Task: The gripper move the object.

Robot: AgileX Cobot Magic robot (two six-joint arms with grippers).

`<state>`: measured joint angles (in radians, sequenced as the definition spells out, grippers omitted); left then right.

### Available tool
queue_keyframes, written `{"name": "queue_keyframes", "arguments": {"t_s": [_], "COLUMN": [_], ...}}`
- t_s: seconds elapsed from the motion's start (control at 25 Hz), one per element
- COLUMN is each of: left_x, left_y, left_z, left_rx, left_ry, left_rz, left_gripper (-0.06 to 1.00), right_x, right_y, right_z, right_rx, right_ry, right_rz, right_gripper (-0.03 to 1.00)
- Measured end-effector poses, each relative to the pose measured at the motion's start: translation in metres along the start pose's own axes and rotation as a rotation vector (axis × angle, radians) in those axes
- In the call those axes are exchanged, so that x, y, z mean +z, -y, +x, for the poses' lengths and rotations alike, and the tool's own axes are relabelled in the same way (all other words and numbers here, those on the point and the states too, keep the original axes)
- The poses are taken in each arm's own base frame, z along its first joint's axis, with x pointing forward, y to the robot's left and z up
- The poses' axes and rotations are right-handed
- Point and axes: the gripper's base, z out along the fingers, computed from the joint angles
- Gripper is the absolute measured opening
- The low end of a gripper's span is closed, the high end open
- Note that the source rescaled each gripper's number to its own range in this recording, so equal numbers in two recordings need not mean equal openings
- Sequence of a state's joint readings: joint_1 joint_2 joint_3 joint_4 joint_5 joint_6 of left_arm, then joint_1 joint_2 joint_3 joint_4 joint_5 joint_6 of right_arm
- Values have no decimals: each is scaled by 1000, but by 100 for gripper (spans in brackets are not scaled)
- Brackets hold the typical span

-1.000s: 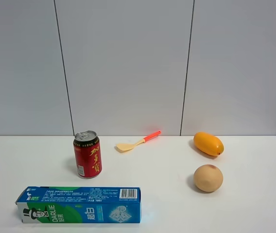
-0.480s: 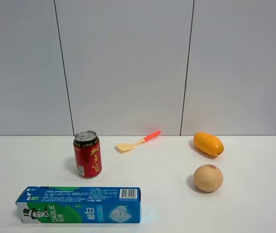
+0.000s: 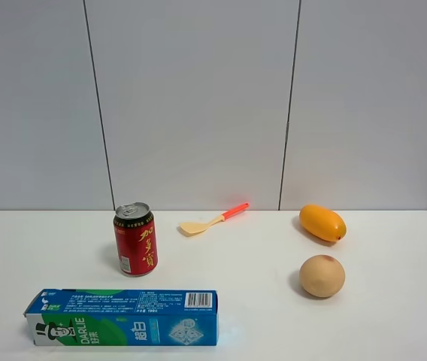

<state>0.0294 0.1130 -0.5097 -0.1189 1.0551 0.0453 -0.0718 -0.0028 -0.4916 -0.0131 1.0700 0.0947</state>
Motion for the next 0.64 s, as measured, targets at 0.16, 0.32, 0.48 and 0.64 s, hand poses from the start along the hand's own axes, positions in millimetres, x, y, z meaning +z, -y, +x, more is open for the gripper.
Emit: {"name": "queue_keyframes", "arguments": {"t_s": [0.16, 0.32, 0.48, 0.64], "left_x": [0, 0, 0, 0], "left_y": [0, 0, 0, 0], "left_z": [0, 0, 0, 0], "left_rx": [0, 0, 0, 0], "left_ry": [0, 0, 0, 0], "left_rz": [0, 0, 0, 0], "left_gripper": [100, 100, 100, 100], "right_x": [0, 0, 0, 0], "right_y": [0, 0, 0, 0], "right_z": [0, 0, 0, 0], "right_rx": [0, 0, 0, 0], "right_ry": [0, 0, 0, 0], "right_rz": [0, 0, 0, 0], "right_gripper": [100, 100, 100, 100]}}
